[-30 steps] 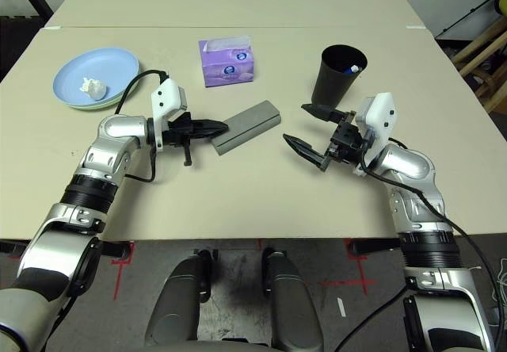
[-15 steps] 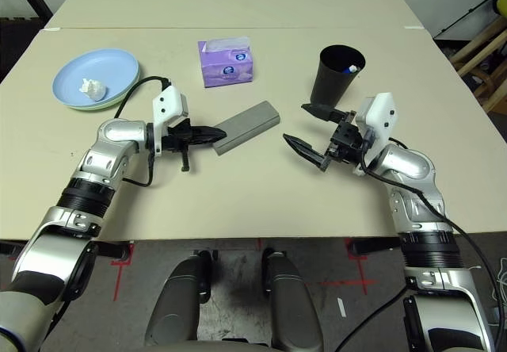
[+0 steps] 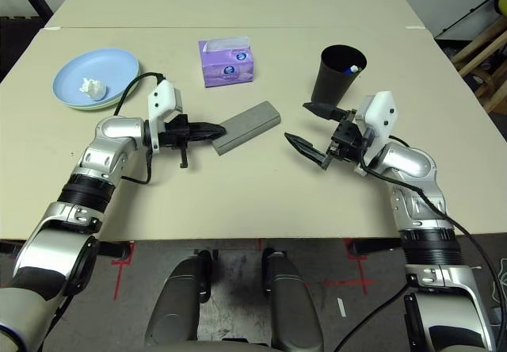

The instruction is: Organize and tidy the items on the table.

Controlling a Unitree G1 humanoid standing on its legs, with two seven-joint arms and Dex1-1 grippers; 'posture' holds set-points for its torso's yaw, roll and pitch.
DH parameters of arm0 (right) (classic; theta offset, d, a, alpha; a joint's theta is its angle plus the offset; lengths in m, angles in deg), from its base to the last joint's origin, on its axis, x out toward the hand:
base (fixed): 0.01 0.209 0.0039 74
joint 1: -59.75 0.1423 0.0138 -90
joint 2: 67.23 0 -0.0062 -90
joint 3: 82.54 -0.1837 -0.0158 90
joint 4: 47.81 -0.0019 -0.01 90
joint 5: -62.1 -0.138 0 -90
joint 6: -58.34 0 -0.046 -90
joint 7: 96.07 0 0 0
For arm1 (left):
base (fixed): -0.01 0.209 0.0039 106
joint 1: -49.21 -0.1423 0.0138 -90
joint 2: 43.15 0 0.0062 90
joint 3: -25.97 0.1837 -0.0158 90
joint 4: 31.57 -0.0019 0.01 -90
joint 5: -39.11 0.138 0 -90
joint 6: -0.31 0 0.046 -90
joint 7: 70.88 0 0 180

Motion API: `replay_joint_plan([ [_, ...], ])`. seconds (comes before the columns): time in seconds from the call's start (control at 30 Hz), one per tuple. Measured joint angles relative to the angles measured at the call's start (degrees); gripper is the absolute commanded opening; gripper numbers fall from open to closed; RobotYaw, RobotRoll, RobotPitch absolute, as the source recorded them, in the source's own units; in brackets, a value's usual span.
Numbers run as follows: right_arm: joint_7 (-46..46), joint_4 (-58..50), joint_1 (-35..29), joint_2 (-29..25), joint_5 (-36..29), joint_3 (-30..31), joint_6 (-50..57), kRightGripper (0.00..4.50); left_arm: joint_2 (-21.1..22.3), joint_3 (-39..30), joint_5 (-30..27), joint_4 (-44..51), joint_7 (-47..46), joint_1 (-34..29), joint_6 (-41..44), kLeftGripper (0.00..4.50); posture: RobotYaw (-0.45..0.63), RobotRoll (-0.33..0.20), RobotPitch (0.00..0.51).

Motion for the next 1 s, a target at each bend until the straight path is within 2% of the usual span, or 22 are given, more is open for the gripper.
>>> replay_joint_plan([
  [0.1,0.05,0.0,0.02,-0.01,0.0,0.0,0.0,4.5,-0.6,-1.41,-2.86,-0.15,2.75,0.88,0.06,0.01,0.06,0.0,0.224],
  [0.2,0.09,-0.01,0.03,-0.34,-0.02,0.0,0.0,4.5,-0.58,-2.12,-4.45,-0.17,5.35,1.93,0.64,0.65,0.05,0.0,0.223],
  [0.27,0.09,-0.07,0.03,-0.58,-0.06,0.0,0.05,4.5,-0.58,-2.12,-4.9,-0.19,7.16,1.9,0.74,1.3,0.05,0.0,0.223],
  [0.53,0.08,-1.32,0.15,-1.06,-0.73,-0.02,1.67,4.5,-0.58,-1.82,-5.53,-2.45,13.94,1.91,-0.74,4.41,0.03,0.0,0.223],
  [0.67,0.46,-1.17,1.61,-2.33,-1.41,-0.05,3.41,4.5,-1.11,-1.82,-5.44,-4.43,14.78,2.78,-2.56,4.47,0.03,0.0,0.22],
  [0.83,3.08,0.81,4.13,-6.4,-1.63,-0.21,5.45,4.5,-1.38,-1.83,-5.37,-4.85,14.88,3.41,-3.74,4.47,0.04,0.0,0.215],
  [1.0,11.21,4.08,9.51,-17.1,1.41,1.95,7.18,4.5,-2.04,-1.9,-5.37,-5.46,14.97,3.26,-6.82,4.47,0.03,0.0,0.22],
])
